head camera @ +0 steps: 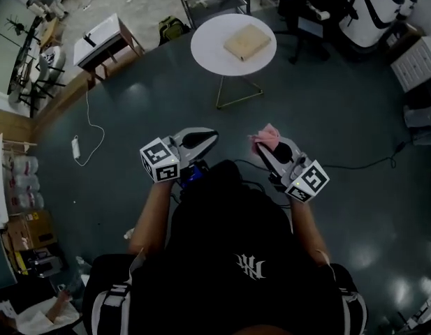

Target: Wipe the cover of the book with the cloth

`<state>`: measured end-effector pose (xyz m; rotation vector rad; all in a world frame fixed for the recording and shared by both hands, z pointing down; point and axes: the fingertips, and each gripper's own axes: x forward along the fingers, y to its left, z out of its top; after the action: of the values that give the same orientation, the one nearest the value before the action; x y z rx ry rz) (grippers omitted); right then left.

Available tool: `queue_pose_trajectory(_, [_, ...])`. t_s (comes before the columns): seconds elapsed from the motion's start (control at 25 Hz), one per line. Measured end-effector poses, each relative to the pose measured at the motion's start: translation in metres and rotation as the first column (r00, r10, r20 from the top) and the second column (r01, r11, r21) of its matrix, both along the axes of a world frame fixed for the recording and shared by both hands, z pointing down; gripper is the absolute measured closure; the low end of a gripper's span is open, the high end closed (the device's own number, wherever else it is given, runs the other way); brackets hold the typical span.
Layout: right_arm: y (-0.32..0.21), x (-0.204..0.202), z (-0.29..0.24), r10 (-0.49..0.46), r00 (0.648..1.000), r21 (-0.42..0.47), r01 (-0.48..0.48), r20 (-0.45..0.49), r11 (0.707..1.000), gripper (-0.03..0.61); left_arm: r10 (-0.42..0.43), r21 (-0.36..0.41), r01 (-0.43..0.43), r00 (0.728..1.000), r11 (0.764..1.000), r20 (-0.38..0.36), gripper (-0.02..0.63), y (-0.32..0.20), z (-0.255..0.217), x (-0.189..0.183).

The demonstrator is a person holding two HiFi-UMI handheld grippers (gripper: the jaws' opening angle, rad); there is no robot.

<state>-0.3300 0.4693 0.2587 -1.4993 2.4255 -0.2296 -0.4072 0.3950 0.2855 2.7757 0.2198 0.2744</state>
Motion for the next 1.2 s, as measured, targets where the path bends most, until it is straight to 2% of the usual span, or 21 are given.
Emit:
queue_pose_trajectory(0.08, [-0.001,-0.005,-0.001,-0.035,0.999,0.011,0.035,-0.011,0.999,0.529,-0.043,0.014,0.043,0.999,0.999,-0.017,0.611,-0.003,-0.003,-0.008])
queue_pose_trajectory(0.16, [0.000,-0.004,-0.001,-0.056,0.998,0.025,0.056,-0.026,0.998,0.529,-0.130,0.070,0.133,0.991,0.989,-0.044,0.611,-0.015,-0.008,-0.015])
queue_pose_trajectory(0.2, [-0.001,-0.002,-0.001,-0.061,0.998,0.037,0.062,-0.034,0.997,0.529,-0.200,0.114,0.207,0.977,0.972,-0.072,0.611,-0.031,-0.017,-0.020])
queue_pose_trajectory(0.28, [-0.007,0.001,-0.004,-0.071,0.996,0.061,0.074,-0.047,0.995,0.529,-0.347,0.184,0.372,0.925,0.910,-0.155,0.611,-0.073,-0.049,-0.033])
queue_pose_trajectory(0.32, [-0.010,0.000,-0.005,-0.080,0.996,0.063,0.083,-0.050,0.995,0.529,-0.400,0.194,0.435,0.896,0.879,-0.194,0.611,-0.092,-0.067,-0.041])
queue_pose_trajectory(0.36, [-0.015,-0.004,-0.006,-0.093,0.994,0.054,0.096,-0.051,0.994,0.529,-0.431,0.193,0.471,0.876,0.861,-0.216,0.611,-0.106,-0.079,-0.049])
queue_pose_trajectory(0.4, [-0.022,-0.010,-0.005,-0.106,0.993,0.039,0.109,-0.051,0.993,0.529,-0.439,0.187,0.479,0.871,0.858,-0.220,0.611,-0.116,-0.085,-0.055])
queue_pose_trajectory(0.44, [-0.031,-0.016,-0.004,-0.118,0.992,0.022,0.119,-0.052,0.993,0.529,-0.430,0.178,0.466,0.879,0.867,-0.209,0.611,-0.120,-0.084,-0.059])
queue_pose_trajectory(0.56, [-0.049,-0.027,-0.001,-0.125,0.991,-0.005,0.125,-0.049,0.992,0.529,-0.369,0.123,0.390,0.915,0.913,-0.161,0.611,-0.112,-0.057,-0.054])
queue_pose_trajectory(0.68, [-0.059,-0.013,-0.001,-0.103,0.994,-0.009,0.103,-0.044,0.995,0.529,-0.319,0.050,0.329,0.937,0.943,-0.140,0.611,-0.100,-0.030,-0.033])
queue_pose_trajectory(0.76, [-0.066,0.003,0.001,-0.088,0.995,-0.019,0.088,-0.044,0.996,0.529,-0.277,0.035,0.284,0.953,0.958,-0.123,0.611,-0.094,-0.018,-0.013])
queue_pose_trajectory(0.92, [-0.090,0.044,0.004,-0.054,0.998,-0.032,0.053,-0.044,0.998,0.529,-0.225,0.013,0.227,0.970,0.974,-0.089,0.611,-0.104,0.000,0.029])
queue_pose_trajectory(1.2, [-0.149,0.112,0.011,-0.035,0.998,-0.072,0.031,-0.052,0.997,0.529,-0.190,-0.042,0.188,0.980,0.981,-0.059,0.611,-0.157,0.020,0.089])
